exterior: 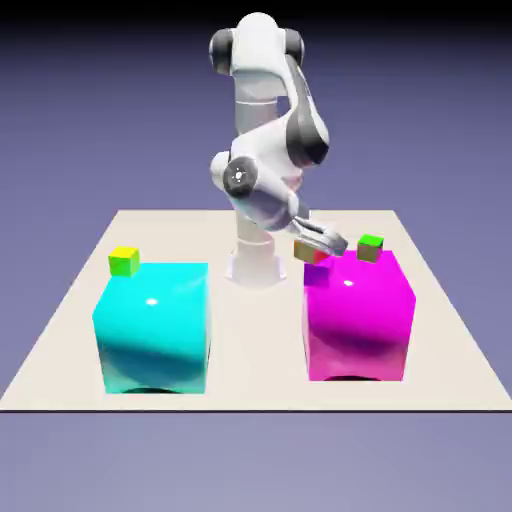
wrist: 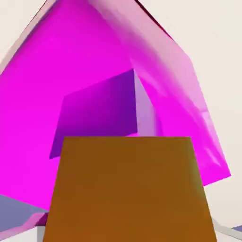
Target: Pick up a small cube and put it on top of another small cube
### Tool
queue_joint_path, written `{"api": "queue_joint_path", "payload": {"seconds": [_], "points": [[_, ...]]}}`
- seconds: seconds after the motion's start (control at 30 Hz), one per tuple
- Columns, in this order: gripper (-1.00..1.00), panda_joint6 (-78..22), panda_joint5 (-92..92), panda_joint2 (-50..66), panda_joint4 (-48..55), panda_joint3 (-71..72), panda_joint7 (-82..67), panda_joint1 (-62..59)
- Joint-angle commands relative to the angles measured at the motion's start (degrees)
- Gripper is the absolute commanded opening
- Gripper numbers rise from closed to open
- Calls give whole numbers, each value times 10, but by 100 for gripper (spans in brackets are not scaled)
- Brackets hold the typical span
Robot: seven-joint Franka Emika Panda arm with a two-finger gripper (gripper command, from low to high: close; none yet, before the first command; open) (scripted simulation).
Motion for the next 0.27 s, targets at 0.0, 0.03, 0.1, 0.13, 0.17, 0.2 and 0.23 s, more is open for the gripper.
{"api": "queue_joint_path", "payload": {"seconds": [0.0, 0.03, 0.1, 0.13, 0.17, 0.2, 0.23], "points": [[100, 0, 0, 0, 0, 0, 0, 4], [100, -18, -4, 3, 21, -4, 4, 1], [100, -55, -11, 9, 62, -11, 13, -6], [100, -73, -15, 12, 83, -15, 17, -10], [100, -86, -18, 14, 98, -17, 20, -12], [100, -86, -18, 14, 98, -17, 20, -12], [100, -86, -18, 14, 98, -17, 20, -12]]}}
